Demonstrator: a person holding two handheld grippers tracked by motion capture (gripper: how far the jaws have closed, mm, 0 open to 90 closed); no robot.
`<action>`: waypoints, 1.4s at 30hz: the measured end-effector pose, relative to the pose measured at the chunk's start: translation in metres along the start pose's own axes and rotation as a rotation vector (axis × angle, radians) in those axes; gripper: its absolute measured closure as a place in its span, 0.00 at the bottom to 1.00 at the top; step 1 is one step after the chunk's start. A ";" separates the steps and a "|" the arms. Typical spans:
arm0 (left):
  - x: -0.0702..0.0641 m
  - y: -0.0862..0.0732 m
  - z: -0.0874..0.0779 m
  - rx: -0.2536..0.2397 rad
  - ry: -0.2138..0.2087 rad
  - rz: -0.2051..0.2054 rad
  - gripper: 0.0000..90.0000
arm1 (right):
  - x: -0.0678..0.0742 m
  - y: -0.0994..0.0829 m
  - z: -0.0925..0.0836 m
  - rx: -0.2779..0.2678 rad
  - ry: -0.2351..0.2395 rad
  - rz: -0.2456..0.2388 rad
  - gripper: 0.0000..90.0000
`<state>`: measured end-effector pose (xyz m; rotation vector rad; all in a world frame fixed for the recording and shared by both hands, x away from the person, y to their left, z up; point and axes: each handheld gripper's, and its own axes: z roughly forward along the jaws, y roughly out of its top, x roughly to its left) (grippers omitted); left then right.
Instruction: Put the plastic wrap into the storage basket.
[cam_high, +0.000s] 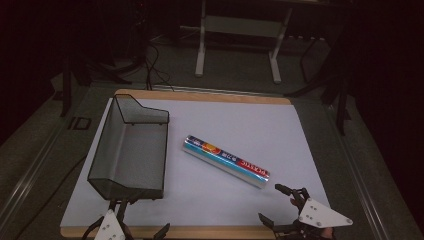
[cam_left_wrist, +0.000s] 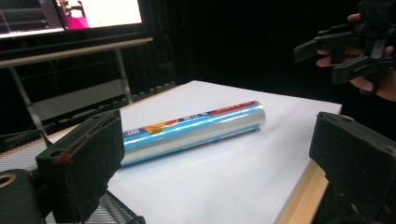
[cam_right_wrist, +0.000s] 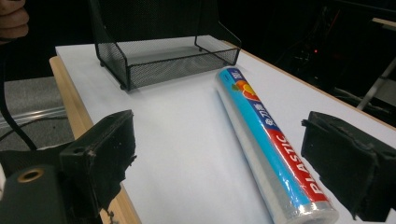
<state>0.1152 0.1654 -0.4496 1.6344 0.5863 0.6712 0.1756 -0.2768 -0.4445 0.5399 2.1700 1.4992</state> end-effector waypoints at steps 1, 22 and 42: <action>0.000 0.000 0.000 -0.003 -0.006 -0.005 0.04 | 0.000 0.000 0.000 0.003 0.000 0.000 0.11; 0.000 0.000 0.001 -0.007 -0.048 -0.008 0.04 | 0.010 0.010 0.002 0.035 0.004 -0.054 0.11; -0.005 0.000 0.001 -0.013 -0.058 0.015 0.03 | 0.004 0.047 0.021 0.027 0.072 -0.187 0.13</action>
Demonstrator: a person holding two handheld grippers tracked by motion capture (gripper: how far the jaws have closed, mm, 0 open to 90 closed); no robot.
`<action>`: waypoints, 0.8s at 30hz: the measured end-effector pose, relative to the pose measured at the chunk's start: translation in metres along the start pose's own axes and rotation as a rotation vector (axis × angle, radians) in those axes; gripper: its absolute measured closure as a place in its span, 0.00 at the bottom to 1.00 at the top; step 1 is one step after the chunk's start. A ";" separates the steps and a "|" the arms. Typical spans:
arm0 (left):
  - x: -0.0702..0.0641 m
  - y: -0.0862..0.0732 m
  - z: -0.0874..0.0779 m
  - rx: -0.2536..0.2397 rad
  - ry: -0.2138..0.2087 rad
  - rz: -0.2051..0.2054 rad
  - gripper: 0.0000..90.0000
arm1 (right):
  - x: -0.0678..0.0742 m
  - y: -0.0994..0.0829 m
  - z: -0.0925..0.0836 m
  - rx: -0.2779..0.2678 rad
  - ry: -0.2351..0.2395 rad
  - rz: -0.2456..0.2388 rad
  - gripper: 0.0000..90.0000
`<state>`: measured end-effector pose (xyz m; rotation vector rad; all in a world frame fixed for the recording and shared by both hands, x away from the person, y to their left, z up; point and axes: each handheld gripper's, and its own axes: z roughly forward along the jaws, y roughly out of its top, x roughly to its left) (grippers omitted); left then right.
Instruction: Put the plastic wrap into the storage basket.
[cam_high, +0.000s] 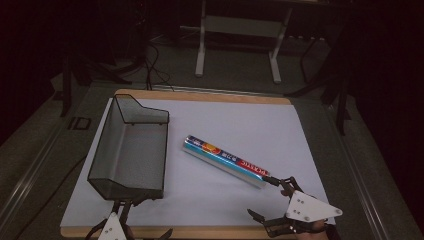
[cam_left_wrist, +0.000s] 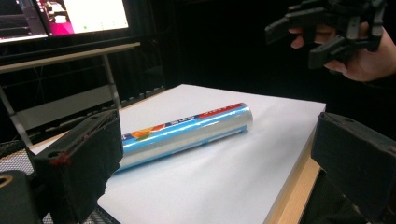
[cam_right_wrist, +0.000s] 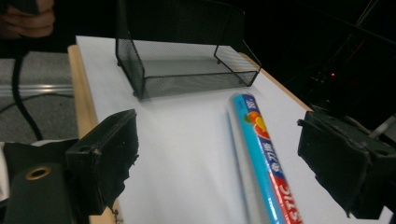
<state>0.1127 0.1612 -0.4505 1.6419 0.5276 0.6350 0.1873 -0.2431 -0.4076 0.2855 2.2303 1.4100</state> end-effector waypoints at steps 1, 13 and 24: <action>0.000 0.000 0.000 -0.001 0.000 -0.002 0.03 | -0.001 0.001 0.002 0.006 0.001 -0.006 0.13; 0.001 0.000 0.000 0.009 0.001 0.000 0.03 | -0.020 0.011 0.030 0.045 0.006 -0.024 0.12; 0.001 -0.001 0.001 0.019 0.003 -0.003 0.03 | -0.039 0.014 0.059 0.101 -0.018 -0.022 0.10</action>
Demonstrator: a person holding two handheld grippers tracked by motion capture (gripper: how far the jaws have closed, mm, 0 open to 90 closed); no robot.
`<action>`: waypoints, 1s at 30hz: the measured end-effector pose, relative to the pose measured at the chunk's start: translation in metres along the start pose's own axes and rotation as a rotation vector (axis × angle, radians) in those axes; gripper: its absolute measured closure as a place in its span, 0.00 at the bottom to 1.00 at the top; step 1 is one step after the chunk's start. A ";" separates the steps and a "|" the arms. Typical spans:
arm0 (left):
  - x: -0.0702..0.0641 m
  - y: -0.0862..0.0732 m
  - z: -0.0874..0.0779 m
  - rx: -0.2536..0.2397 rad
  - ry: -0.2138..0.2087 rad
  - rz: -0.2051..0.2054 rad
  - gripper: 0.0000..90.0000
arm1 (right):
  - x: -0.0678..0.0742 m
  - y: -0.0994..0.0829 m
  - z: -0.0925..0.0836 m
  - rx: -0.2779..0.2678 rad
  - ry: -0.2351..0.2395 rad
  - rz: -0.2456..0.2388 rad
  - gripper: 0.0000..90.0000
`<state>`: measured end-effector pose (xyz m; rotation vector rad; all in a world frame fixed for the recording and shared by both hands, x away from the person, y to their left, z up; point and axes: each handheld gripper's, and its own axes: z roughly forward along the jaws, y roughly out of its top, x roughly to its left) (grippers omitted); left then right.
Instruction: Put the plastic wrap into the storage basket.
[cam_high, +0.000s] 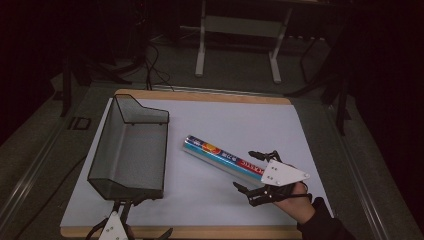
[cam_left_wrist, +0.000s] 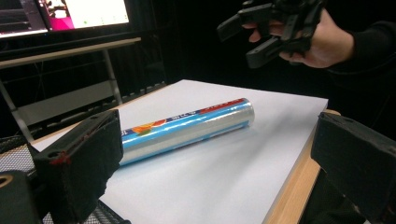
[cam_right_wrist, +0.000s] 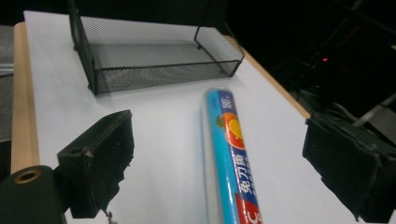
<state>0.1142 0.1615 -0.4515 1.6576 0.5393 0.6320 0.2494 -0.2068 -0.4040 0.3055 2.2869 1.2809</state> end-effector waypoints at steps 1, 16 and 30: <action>0.000 0.000 0.000 0.001 -0.001 0.000 0.03 | -0.001 0.000 0.004 0.009 -0.016 -0.008 0.10; 0.000 0.000 0.000 0.007 0.005 -0.001 0.03 | -0.029 -0.001 0.045 0.116 0.038 0.036 0.12; 0.000 -0.001 -0.001 0.016 0.005 -0.006 0.03 | -0.039 -0.004 0.085 0.266 0.086 0.017 0.14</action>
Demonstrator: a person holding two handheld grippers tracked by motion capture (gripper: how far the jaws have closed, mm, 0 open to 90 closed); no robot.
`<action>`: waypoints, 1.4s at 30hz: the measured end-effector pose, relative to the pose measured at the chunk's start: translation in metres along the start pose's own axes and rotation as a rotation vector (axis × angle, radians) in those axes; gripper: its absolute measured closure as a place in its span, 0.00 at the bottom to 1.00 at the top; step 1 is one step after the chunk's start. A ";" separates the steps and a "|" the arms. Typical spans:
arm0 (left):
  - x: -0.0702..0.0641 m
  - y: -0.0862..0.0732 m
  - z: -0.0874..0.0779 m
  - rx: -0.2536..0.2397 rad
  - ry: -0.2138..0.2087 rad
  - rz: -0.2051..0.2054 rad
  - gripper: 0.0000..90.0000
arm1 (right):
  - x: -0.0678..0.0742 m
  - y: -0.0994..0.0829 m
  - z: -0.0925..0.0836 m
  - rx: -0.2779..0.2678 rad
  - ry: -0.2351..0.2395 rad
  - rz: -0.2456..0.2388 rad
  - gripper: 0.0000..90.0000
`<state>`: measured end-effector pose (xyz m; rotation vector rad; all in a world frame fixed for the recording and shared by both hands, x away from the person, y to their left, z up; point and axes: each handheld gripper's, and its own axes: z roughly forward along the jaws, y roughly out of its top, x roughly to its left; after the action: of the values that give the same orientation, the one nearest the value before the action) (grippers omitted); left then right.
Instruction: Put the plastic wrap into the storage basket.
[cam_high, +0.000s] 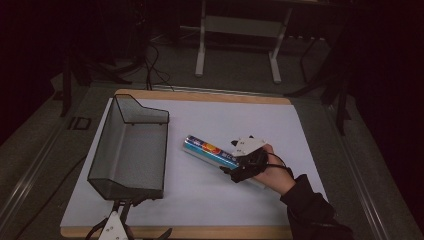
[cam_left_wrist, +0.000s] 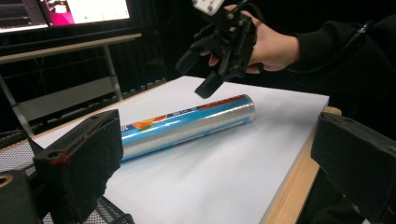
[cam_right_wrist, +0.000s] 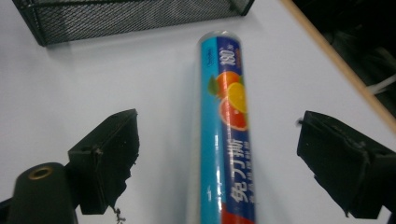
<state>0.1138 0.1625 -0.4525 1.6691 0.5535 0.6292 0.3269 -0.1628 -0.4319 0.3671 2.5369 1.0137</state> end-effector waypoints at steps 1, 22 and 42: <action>0.000 0.000 0.000 0.000 -0.001 0.000 0.03 | -0.001 0.001 0.002 0.004 0.002 0.000 0.14; 0.000 -0.001 -0.003 0.010 -0.008 -0.008 0.03 | -0.023 0.009 0.064 0.226 0.091 0.054 0.16; -0.001 -0.002 0.001 0.046 -0.035 0.002 0.04 | -0.034 0.013 0.109 0.557 0.143 0.080 0.24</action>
<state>0.1135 0.1616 -0.4546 1.7211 0.5450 0.5915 0.4065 -0.1008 -0.4865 0.5664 2.9280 0.3444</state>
